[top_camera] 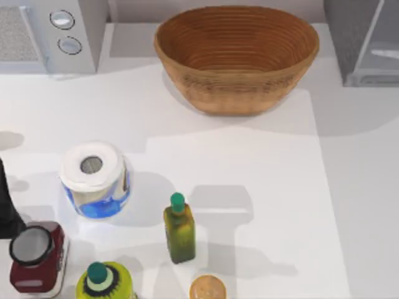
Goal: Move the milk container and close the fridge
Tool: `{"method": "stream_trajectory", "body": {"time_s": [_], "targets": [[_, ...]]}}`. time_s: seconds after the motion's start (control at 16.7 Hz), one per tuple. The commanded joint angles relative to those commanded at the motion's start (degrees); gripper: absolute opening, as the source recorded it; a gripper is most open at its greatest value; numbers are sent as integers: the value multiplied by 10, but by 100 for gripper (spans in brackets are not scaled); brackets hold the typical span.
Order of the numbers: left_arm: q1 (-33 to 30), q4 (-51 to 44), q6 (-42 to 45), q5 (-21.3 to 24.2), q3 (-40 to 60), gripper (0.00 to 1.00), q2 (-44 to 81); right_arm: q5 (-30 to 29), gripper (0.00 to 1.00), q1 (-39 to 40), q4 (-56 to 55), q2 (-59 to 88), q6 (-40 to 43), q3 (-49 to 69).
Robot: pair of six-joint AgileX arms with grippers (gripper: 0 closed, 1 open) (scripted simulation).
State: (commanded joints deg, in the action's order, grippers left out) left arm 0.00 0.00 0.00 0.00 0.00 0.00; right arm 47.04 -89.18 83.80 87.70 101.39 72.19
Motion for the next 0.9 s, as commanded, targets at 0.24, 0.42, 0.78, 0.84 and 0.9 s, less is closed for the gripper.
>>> {"method": "stream_trajectory", "body": {"time_s": [0.24, 0.42, 0.78, 0.84, 0.9], "targets": [[0, 0, 0, 0, 0, 100, 0, 48, 100, -102, 8, 121, 117, 33], [0, 0, 0, 0, 0, 100, 0, 67, 100, -141, 12, 163, 158, 43], [0, 0, 0, 0, 0, 100, 0, 69, 100, -143, 11, 166, 162, 42], [0, 0, 0, 0, 0, 100, 0, 68, 100, -142, 11, 166, 161, 42], [0, 0, 0, 0, 0, 100, 0, 68, 100, -137, 4, 165, 155, 43]]}}
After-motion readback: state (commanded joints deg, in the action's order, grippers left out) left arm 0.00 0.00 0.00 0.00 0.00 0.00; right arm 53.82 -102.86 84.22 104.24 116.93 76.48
